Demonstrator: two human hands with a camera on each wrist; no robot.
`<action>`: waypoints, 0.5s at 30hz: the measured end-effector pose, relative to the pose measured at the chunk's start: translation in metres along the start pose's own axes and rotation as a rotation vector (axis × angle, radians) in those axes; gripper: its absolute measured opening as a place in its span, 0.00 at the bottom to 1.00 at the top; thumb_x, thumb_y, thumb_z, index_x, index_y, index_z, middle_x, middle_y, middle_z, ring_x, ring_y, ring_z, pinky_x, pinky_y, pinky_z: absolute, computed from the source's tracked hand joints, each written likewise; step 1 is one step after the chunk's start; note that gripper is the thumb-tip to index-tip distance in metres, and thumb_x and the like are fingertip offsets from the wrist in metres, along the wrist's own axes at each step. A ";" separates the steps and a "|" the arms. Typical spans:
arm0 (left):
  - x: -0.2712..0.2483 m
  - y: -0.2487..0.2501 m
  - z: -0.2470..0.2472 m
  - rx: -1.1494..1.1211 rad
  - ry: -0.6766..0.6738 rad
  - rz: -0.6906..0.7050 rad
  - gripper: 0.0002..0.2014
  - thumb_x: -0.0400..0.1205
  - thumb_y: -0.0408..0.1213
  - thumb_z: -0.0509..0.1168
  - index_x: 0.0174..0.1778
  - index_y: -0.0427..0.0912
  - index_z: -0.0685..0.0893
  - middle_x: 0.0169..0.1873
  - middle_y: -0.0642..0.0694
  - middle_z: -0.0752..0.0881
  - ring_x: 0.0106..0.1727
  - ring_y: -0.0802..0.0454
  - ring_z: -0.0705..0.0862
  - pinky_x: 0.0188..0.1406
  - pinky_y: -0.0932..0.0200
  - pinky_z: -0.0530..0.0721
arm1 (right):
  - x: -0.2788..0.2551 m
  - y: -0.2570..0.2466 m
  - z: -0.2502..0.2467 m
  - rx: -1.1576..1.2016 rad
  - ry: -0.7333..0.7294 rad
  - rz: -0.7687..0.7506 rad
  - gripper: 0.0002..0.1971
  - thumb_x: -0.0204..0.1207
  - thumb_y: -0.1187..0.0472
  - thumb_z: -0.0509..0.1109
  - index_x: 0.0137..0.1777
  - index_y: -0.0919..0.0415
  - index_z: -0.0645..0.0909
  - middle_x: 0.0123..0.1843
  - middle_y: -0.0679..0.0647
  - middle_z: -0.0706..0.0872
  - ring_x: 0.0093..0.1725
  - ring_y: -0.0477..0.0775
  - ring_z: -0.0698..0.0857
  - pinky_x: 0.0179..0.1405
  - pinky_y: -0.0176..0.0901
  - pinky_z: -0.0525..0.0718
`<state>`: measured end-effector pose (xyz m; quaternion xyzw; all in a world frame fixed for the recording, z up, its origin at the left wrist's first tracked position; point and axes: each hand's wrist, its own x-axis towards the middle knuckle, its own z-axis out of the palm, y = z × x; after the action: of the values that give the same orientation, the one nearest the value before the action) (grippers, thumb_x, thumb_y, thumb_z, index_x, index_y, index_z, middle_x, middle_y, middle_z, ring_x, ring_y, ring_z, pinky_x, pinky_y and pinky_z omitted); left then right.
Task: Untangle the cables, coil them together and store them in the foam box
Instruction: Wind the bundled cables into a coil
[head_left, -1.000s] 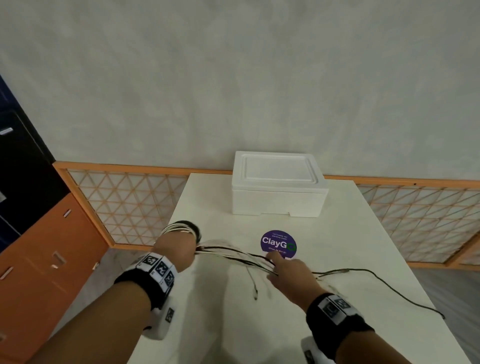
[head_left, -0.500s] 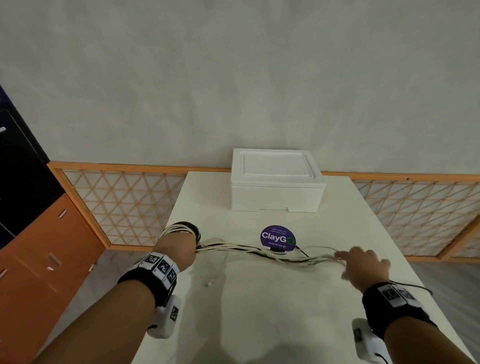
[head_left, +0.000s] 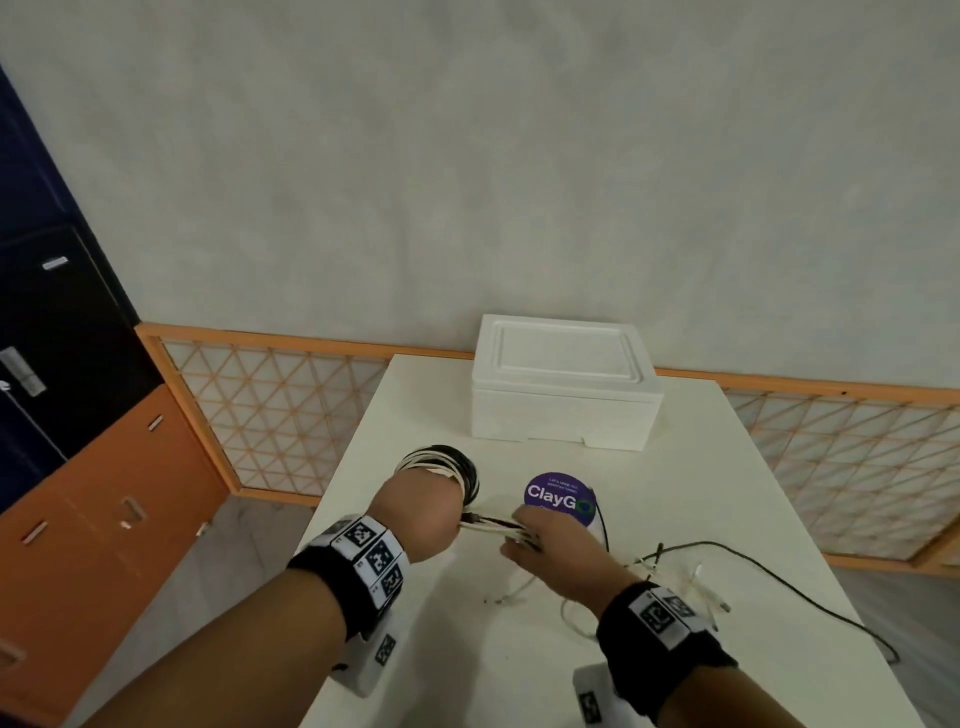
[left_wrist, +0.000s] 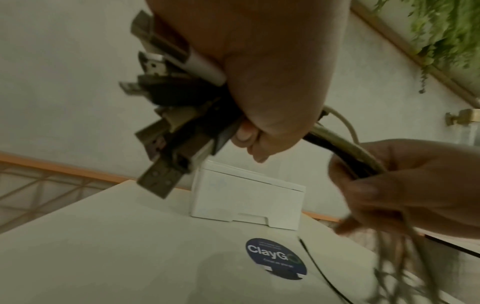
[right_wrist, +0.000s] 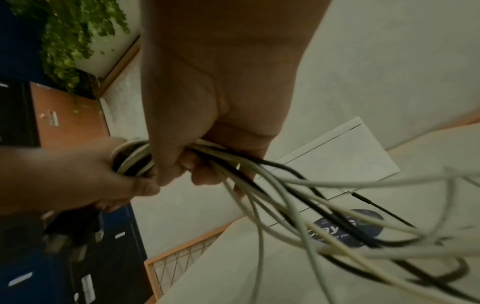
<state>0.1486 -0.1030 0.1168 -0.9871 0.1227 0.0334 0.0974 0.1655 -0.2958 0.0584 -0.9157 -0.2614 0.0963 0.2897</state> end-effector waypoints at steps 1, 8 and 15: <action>0.000 -0.003 0.001 -0.006 -0.018 -0.019 0.10 0.82 0.37 0.59 0.53 0.38 0.83 0.42 0.44 0.82 0.47 0.41 0.81 0.42 0.56 0.69 | -0.003 0.004 0.000 0.052 -0.032 0.022 0.12 0.75 0.47 0.70 0.41 0.53 0.74 0.33 0.44 0.76 0.36 0.46 0.77 0.42 0.48 0.79; -0.005 -0.010 0.009 -0.136 -0.114 -0.038 0.06 0.80 0.39 0.60 0.48 0.43 0.79 0.32 0.52 0.69 0.41 0.47 0.73 0.39 0.55 0.73 | -0.025 0.027 -0.015 0.099 -0.066 0.125 0.17 0.78 0.50 0.68 0.32 0.53 0.68 0.31 0.47 0.73 0.31 0.42 0.72 0.33 0.36 0.70; -0.012 0.016 -0.009 -0.574 -0.202 0.233 0.07 0.78 0.48 0.67 0.46 0.55 0.75 0.51 0.49 0.81 0.52 0.48 0.83 0.50 0.57 0.79 | -0.011 0.004 -0.083 0.168 0.217 0.048 0.06 0.69 0.49 0.68 0.33 0.43 0.75 0.32 0.46 0.82 0.35 0.42 0.80 0.35 0.38 0.76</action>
<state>0.1329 -0.1172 0.1242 -0.9453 0.2100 0.1754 -0.1776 0.1848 -0.3442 0.1240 -0.8992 -0.1976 0.0249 0.3895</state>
